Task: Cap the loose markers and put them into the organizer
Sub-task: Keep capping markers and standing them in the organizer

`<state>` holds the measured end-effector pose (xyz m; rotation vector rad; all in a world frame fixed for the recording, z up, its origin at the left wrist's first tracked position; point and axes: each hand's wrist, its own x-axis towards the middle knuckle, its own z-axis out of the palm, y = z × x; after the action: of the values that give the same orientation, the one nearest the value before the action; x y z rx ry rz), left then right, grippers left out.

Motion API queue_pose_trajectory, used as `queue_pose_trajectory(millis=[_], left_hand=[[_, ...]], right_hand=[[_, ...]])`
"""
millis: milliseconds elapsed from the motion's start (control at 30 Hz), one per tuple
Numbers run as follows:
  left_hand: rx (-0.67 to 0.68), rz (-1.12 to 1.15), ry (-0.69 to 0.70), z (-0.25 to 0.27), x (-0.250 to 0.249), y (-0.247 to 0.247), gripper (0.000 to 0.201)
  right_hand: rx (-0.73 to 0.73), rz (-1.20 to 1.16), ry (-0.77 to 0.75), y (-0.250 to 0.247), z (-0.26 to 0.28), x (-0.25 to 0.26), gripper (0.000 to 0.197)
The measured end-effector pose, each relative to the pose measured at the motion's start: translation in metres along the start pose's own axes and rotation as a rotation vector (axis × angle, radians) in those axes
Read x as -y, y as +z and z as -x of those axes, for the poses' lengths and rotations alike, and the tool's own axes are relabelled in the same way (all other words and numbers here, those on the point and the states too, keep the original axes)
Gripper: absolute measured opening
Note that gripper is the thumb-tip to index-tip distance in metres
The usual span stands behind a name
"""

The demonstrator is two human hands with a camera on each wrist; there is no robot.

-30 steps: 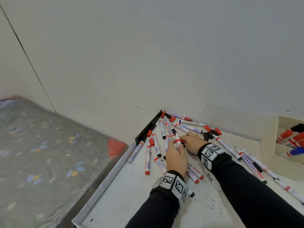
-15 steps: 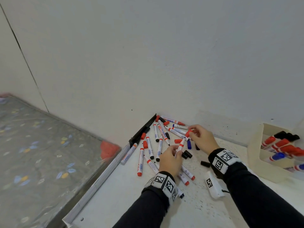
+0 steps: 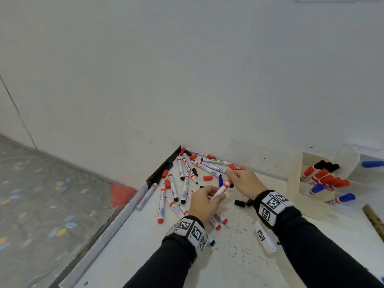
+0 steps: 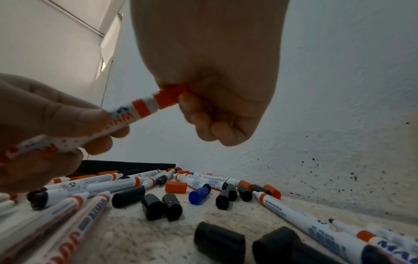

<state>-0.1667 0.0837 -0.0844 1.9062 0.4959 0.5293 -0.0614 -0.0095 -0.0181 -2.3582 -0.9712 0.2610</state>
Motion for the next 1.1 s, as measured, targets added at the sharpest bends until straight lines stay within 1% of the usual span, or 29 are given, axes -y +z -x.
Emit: queue_pose_trajectory(millis=[100, 167, 200, 267, 333, 367, 433, 467, 500, 567, 633, 700, 767, 833, 900, 1000, 1100], left_hand=[[0.027, -0.066, 0.068, -0.001, 0.001, -0.002, 0.022], [0.066, 0.011, 0.075, -0.001, 0.0, -0.001, 0.029], [0.103, 0.093, 0.043, 0.0, -0.002, -0.002, 0.031], [0.196, 0.283, -0.07, 0.003, -0.006, -0.003, 0.032], [0.268, 0.409, -0.14, 0.004, -0.011, -0.004, 0.029], [0.28, 0.415, -0.142, 0.005, -0.013, -0.004, 0.028], [0.26, 0.329, -0.103, 0.005, -0.014, -0.002, 0.028], [0.241, 0.225, -0.078, 0.005, -0.013, -0.001, 0.029], [0.219, 0.092, -0.05, 0.004, -0.011, -0.001, 0.03], [0.176, -0.193, -0.024, 0.002, -0.004, -0.001, 0.03], [0.177, -0.381, -0.063, 0.0, 0.004, -0.002, 0.032], [0.243, -0.506, -0.097, -0.001, 0.008, -0.001, 0.032], [0.287, -0.567, -0.089, -0.001, 0.009, 0.001, 0.03], [0.3, -0.617, -0.08, 0.001, 0.007, 0.002, 0.028], [0.327, -0.635, -0.09, 0.003, 0.005, 0.005, 0.028], [0.329, -0.658, -0.097, 0.006, -0.001, 0.008, 0.027], [0.302, -0.615, -0.122, 0.01, -0.005, 0.009, 0.019]], right_hand=[[-0.015, -0.07, 0.038, 0.009, 0.002, 0.005, 0.048], [-0.032, -0.136, 0.028, 0.015, 0.001, 0.004, 0.047], [-0.035, -0.177, 0.015, 0.016, 0.001, 0.003, 0.045], [-0.028, -0.269, -0.029, 0.013, 0.004, 0.002, 0.041], [-0.007, -0.259, -0.073, 0.006, 0.007, 0.001, 0.039], [0.007, -0.22, -0.088, 0.002, 0.01, 0.001, 0.038], [0.018, -0.136, -0.109, -0.009, 0.015, -0.001, 0.035], [-0.001, -0.131, -0.102, -0.016, 0.018, -0.003, 0.032], [-0.05, -0.165, -0.084, -0.025, 0.02, -0.005, 0.03], [-0.227, -0.281, -0.029, -0.05, 0.023, -0.013, 0.023], [-0.43, -0.341, 0.012, -0.081, 0.027, -0.024, 0.017], [-0.596, -0.282, 0.047, -0.11, 0.032, -0.038, 0.015], [-0.683, -0.15, 0.1, -0.133, 0.037, -0.053, 0.015], [-0.705, -0.012, 0.163, -0.147, 0.042, -0.067, 0.02], [-0.714, 0.05, 0.224, -0.152, 0.044, -0.077, 0.023], [-0.658, 0.101, 0.276, -0.149, 0.047, -0.085, 0.023], [-0.591, 0.161, 0.279, -0.138, 0.048, -0.088, 0.024]])
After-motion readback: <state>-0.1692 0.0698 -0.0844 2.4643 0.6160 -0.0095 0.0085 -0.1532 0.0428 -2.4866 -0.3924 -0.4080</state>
